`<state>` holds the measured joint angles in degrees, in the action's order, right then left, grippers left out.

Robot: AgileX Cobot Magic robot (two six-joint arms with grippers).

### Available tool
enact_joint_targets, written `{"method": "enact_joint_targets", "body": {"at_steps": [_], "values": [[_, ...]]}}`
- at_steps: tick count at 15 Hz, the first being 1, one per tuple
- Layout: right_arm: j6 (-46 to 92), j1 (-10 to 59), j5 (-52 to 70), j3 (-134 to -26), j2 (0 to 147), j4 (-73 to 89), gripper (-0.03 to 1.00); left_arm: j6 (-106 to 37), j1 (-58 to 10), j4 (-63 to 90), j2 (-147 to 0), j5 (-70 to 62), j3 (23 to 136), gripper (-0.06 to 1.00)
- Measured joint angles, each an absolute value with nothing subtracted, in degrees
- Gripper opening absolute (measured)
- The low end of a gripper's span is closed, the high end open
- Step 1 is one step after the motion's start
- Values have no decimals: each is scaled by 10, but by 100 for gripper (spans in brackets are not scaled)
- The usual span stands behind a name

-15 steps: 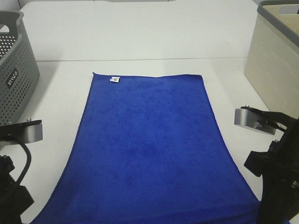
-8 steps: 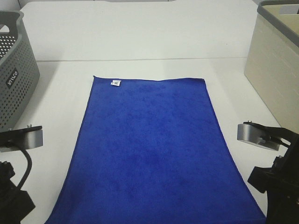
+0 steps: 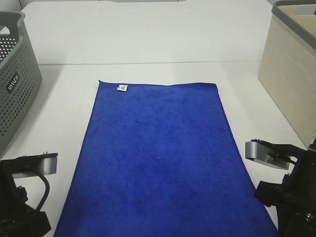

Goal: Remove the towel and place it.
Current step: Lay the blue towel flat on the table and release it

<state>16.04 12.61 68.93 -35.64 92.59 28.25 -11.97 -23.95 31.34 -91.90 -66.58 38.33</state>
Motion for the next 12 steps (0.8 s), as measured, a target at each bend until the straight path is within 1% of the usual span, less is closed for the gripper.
{"method": "enact_joint_targets", "body": {"at_steps": [3, 8, 10, 12], "values": [[160, 126, 688, -356, 946, 285, 2, -133, -239, 319, -958, -666, 384, 0], [160, 126, 688, -341, 951, 286, 2, -143, -239, 323, -963, -670, 384, 0], [160, 126, 685, -335, 951, 284, 5, -143, -239, 320, -963, -671, 384, 0], [160, 125, 682, -334, 951, 266, 11, -143, -239, 295, -963, -675, 384, 0]]}}
